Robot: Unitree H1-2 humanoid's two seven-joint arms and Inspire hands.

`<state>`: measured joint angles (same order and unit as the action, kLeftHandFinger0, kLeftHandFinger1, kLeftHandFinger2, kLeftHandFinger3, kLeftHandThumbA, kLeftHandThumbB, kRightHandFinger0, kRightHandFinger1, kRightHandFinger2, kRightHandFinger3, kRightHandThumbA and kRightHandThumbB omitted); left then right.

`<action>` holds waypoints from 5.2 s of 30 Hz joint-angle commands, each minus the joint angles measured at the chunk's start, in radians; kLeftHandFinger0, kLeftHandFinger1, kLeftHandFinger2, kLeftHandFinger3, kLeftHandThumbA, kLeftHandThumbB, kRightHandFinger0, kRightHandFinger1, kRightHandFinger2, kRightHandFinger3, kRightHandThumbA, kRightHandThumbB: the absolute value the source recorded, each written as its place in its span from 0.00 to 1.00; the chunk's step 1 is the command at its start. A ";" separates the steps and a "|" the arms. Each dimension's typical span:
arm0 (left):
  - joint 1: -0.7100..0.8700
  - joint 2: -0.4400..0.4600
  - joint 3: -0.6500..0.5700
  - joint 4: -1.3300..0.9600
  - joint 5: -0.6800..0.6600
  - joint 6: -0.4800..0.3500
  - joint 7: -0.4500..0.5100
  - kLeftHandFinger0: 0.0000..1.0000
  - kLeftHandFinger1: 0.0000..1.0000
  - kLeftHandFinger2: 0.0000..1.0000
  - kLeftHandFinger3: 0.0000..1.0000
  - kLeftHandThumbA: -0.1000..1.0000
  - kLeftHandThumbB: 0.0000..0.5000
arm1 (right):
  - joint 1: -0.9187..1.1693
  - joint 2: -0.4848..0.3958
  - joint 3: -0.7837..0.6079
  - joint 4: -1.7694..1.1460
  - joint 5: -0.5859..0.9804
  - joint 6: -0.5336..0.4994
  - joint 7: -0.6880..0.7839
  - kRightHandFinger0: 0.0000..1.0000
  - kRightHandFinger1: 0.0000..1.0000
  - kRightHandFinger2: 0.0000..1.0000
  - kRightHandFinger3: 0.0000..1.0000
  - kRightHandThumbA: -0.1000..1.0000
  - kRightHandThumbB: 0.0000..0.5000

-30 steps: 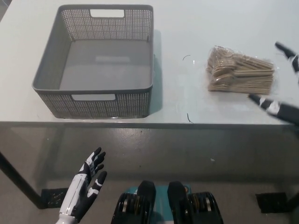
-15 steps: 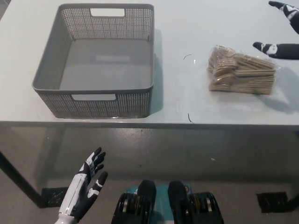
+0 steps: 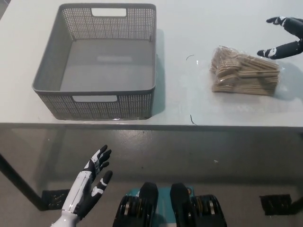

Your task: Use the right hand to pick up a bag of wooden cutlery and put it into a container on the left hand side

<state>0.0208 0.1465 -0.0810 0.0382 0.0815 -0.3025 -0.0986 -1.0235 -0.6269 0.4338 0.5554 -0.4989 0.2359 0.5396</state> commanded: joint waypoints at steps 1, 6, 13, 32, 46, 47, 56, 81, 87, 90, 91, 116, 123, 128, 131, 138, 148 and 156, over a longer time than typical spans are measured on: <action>-0.015 0.020 -0.002 -0.027 -0.006 -0.003 -0.021 1.00 1.00 1.00 1.00 0.80 0.15 | -0.082 -0.040 0.018 0.033 -0.011 -0.073 0.080 1.00 1.00 1.00 1.00 0.78 1.00; -0.015 0.027 -0.008 -0.030 -0.018 0.011 -0.036 1.00 1.00 1.00 1.00 0.79 0.17 | -0.089 -0.042 0.032 0.085 0.004 -0.100 0.125 1.00 1.00 1.00 1.00 0.75 1.00; -0.021 0.030 -0.011 -0.030 -0.011 0.014 -0.040 1.00 1.00 1.00 1.00 0.80 0.16 | -0.104 -0.038 0.050 0.144 -0.019 -0.139 0.135 1.00 1.00 1.00 1.00 0.73 1.00; -0.035 0.034 -0.013 -0.027 -0.021 0.022 -0.058 1.00 1.00 1.00 1.00 0.79 0.18 | -0.160 -0.030 0.108 0.203 -0.092 -0.173 0.160 1.00 1.00 1.00 1.00 0.71 1.00; -0.047 0.043 -0.018 -0.032 -0.014 0.029 -0.067 1.00 1.00 1.00 1.00 0.78 0.24 | -0.226 0.005 0.140 0.307 -0.128 -0.221 0.159 1.00 1.00 1.00 1.00 0.70 1.00; -0.047 0.044 -0.018 -0.033 -0.017 0.030 -0.069 1.00 1.00 1.00 1.00 0.78 0.25 | -0.225 0.006 0.141 0.307 -0.131 -0.221 0.159 1.00 1.00 1.00 1.00 0.70 1.00; -0.054 0.040 -0.019 -0.024 -0.016 0.024 -0.076 1.00 1.00 1.00 1.00 0.79 0.29 | -0.257 0.038 0.149 0.341 -0.149 -0.231 0.162 1.00 1.00 1.00 1.00 0.70 1.00; -0.051 0.038 -0.017 -0.026 -0.012 0.016 -0.074 1.00 1.00 1.00 1.00 0.82 0.31 | -0.303 0.169 0.167 0.544 -0.180 -0.305 0.083 1.00 1.00 1.00 1.00 0.70 1.00; -0.049 0.033 -0.016 -0.028 -0.014 0.016 -0.073 1.00 1.00 1.00 1.00 0.83 0.33 | -0.283 0.187 0.187 0.593 -0.187 -0.323 0.067 1.00 1.00 1.00 1.00 0.69 1.00; -0.049 0.038 -0.015 -0.032 -0.014 0.016 -0.076 1.00 1.00 1.00 1.00 0.82 0.32 | -0.267 0.202 0.201 0.639 -0.196 -0.333 0.039 1.00 1.00 1.00 1.00 0.68 1.00; -0.051 0.038 -0.016 -0.032 -0.014 0.017 -0.078 1.00 1.00 1.00 1.00 0.82 0.32 | -0.263 0.205 0.203 0.651 -0.196 -0.335 0.031 1.00 1.00 1.00 1.00 0.68 1.00; -0.115 0.047 -0.022 -0.022 -0.009 0.036 -0.102 1.00 1.00 1.00 1.00 0.82 0.41 | -0.142 0.219 0.085 0.755 -0.117 -0.503 -0.472 0.00 0.25 0.67 0.58 0.00 0.22; -0.124 0.049 -0.024 -0.016 -0.015 0.038 -0.109 1.00 1.00 1.00 1.00 0.77 0.40 | -0.150 0.200 0.035 0.739 -0.108 -0.540 -0.585 0.13 0.63 0.96 1.00 0.00 0.13; -0.122 0.048 -0.024 -0.017 -0.012 0.041 -0.106 1.00 1.00 1.00 1.00 0.75 0.40 | -0.168 0.203 -0.025 0.733 -0.065 -0.571 -0.604 0.11 0.58 0.95 1.00 0.00 0.11; -0.125 0.047 -0.024 -0.017 -0.015 0.045 -0.107 1.00 1.00 1.00 1.00 0.74 0.40 | -0.196 0.209 -0.075 0.736 -0.031 -0.589 -0.611 0.10 0.58 0.93 1.00 0.00 0.11; -0.118 0.046 -0.022 -0.018 -0.010 0.047 -0.104 1.00 1.00 1.00 1.00 0.75 0.40 | -0.267 0.224 -0.128 0.722 -0.027 -0.613 -0.635 0.09 0.54 0.91 0.99 0.00 0.18; -0.111 0.046 -0.022 -0.017 -0.013 0.048 -0.112 1.00 1.00 1.00 1.00 0.74 0.41 | -0.365 0.261 -0.187 0.680 0.014 -0.638 -0.622 0.07 0.54 0.89 0.97 0.00 0.25; -0.113 0.050 -0.026 -0.021 -0.010 0.055 -0.118 1.00 1.00 1.00 1.00 0.74 0.42 | -0.415 0.322 -0.196 0.650 0.031 -0.614 -0.595 0.03 0.48 0.85 0.94 0.00 0.25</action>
<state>-0.0827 0.1750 -0.1044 0.0369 0.0780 -0.2532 -0.2011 -1.3206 -0.3201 0.2628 1.2543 -0.5220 -0.3460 -0.0202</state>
